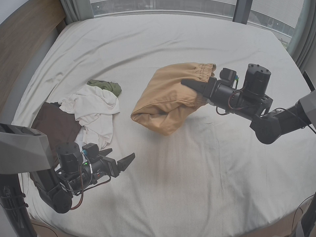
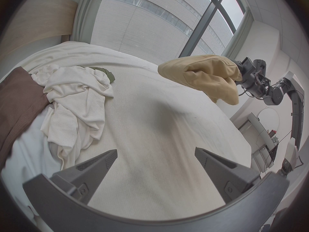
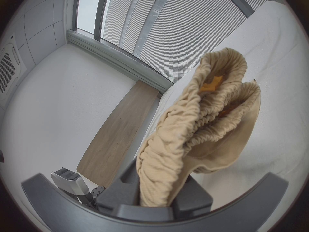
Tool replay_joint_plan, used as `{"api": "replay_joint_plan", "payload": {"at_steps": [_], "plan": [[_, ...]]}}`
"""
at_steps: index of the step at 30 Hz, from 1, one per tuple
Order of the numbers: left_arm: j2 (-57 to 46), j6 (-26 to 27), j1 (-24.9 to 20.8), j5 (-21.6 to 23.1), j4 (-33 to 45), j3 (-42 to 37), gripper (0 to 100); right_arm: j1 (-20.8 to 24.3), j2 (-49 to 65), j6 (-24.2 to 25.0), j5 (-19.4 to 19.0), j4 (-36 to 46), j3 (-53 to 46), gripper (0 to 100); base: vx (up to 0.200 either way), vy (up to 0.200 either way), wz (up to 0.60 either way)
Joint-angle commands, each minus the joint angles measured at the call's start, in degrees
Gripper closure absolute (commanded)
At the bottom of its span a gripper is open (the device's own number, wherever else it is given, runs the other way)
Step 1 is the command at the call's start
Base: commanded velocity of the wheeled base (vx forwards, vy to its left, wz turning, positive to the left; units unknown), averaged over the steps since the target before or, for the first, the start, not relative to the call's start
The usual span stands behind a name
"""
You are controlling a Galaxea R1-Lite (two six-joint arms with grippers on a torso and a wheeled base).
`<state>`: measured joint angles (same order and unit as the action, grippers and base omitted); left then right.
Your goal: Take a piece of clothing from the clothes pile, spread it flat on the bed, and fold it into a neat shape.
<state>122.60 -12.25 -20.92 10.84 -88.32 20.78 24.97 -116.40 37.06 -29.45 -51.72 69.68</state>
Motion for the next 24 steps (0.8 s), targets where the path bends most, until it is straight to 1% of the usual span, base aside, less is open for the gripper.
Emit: {"api": "replay_joint_plan", "payload": {"at_steps": [1,2,10,14,17,24], "plan": [[0.0,-0.1,-0.1,0.1,0.0,-0.3,0,0.3,-3.0,-0.1,-0.1,1.6,4.1,100,0.000,0.000,0.00],[0.0,-0.1,-0.1,0.1,0.0,-0.3,0,0.4,-4.3,-0.1,-0.1,2.2,6.3,100,0.000,0.000,0.00],[-0.1,-0.1,0.0,0.1,-0.2,-0.5,0,0.5,-8.8,-0.1,-0.1,5.0,13.5,100,0.000,0.000,0.00],[-0.1,-0.1,0.0,0.1,-0.2,-0.5,0,0.4,-11.9,-0.1,-0.1,6.8,18.7,100,0.000,0.000,0.00],[-1.0,-0.1,0.0,0.1,-0.2,-0.7,0,0.3,-13.3,-0.1,-0.1,7.0,20.7,100,0.000,0.000,0.00],[-2.6,-0.5,0.0,1.3,-0.1,-1.4,0,-0.2,-17.1,-0.2,0.0,9.3,27.7,100,0.000,0.000,0.00]]}}
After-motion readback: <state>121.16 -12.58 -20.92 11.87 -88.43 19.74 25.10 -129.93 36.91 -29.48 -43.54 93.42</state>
